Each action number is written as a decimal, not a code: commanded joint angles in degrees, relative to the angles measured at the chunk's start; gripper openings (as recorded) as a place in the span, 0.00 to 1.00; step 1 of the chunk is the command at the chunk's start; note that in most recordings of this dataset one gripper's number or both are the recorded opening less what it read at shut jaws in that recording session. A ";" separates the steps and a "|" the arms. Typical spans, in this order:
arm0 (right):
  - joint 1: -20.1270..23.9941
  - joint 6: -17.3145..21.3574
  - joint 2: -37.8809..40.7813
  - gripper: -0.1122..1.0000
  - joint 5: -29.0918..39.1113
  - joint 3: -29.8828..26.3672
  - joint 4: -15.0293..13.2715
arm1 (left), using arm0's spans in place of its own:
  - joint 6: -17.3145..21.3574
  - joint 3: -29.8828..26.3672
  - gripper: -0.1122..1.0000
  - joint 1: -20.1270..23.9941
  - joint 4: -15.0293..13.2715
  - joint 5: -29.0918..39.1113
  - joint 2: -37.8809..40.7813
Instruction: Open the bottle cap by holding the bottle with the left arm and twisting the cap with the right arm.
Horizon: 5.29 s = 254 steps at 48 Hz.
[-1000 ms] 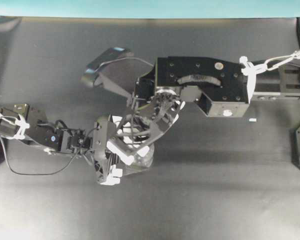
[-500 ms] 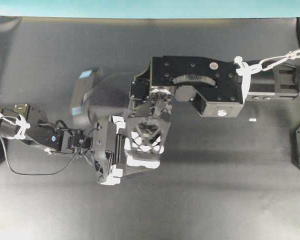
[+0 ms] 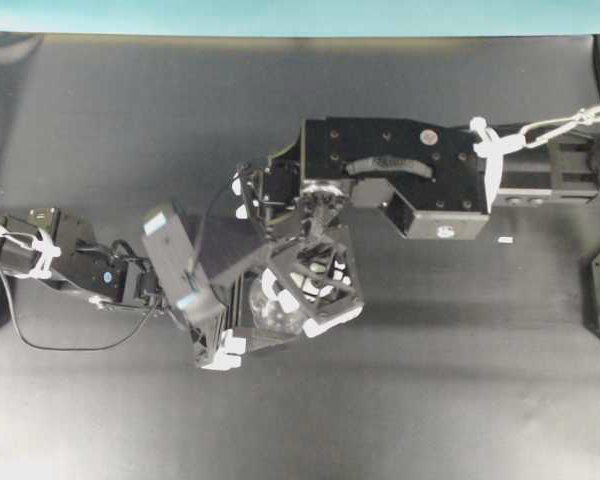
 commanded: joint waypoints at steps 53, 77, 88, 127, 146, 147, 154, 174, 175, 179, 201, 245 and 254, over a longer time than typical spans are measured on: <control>0.09 25.40 -9.32 0.82 -6.68 4.83 -0.62 | -0.26 -0.09 0.85 -0.09 0.18 0.00 0.09; 1.05 68.38 0.70 0.82 8.61 -12.30 -0.53 | -0.35 0.09 0.85 -0.09 0.18 0.35 -0.09; 0.97 70.14 3.43 0.82 7.73 -12.04 -0.53 | -0.35 0.09 0.85 -0.18 0.18 0.35 -0.09; 0.62 67.68 3.87 0.42 5.10 -6.15 -0.35 | -0.35 0.09 0.85 -0.18 0.18 0.35 -0.09; 0.70 46.58 3.96 0.42 6.68 -6.59 0.00 | -0.26 -0.18 0.85 -0.18 0.18 0.35 0.00; 0.79 45.35 3.96 0.42 6.68 -6.59 0.00 | -0.26 -0.18 0.85 -0.18 0.18 0.44 0.00; 0.97 37.09 4.04 0.42 6.68 -6.59 0.00 | -0.26 -0.18 0.85 -0.18 0.18 0.35 0.00; 1.41 21.36 4.04 0.42 6.24 -6.59 -0.09 | -0.26 -0.18 0.85 -0.18 0.18 0.35 0.00; 1.41 20.21 4.04 0.42 6.33 -6.50 -0.18 | -0.26 -0.18 0.85 -0.18 0.18 0.35 0.00; 1.41 16.35 3.96 0.42 6.33 -6.42 -0.18 | -0.26 -0.18 0.85 -0.18 0.18 0.35 0.00; 2.11 1.23 3.16 0.42 3.87 -4.92 -0.44 | -0.26 -0.79 0.85 -0.44 0.18 0.09 0.09; 2.37 -5.19 1.41 0.42 0.97 -2.11 -0.70 | -0.18 -1.14 0.85 -1.05 0.18 0.09 0.18; 2.37 -5.10 0.70 0.42 0.97 -0.70 -0.70 | -0.26 -1.14 0.85 -1.14 0.18 0.09 0.18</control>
